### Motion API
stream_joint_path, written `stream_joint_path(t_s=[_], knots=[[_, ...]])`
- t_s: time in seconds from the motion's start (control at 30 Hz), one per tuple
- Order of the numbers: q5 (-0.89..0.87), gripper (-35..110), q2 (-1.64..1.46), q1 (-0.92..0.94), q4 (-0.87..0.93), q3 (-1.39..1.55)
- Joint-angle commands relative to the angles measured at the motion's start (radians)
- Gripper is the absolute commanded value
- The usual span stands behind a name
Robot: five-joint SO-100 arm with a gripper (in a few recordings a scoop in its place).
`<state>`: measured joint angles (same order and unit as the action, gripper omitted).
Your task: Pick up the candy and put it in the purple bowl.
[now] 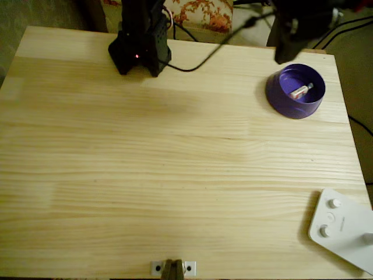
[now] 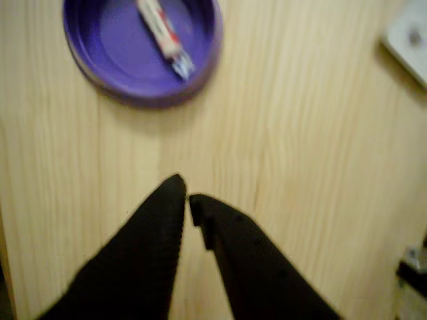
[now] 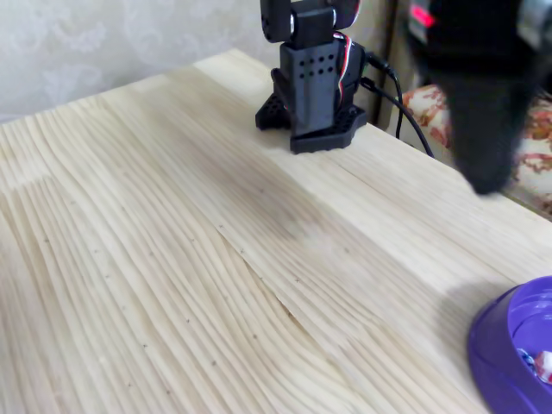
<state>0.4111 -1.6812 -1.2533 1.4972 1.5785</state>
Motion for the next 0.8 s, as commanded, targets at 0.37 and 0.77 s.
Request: stream_joint_path(t_s=[0.37, 0.77], knots=[[0.081, 0, -0.652, 0.598, -0.114, 0.268], [-0.135, 0, -1.080, 1.071, -0.465, 0.864]])
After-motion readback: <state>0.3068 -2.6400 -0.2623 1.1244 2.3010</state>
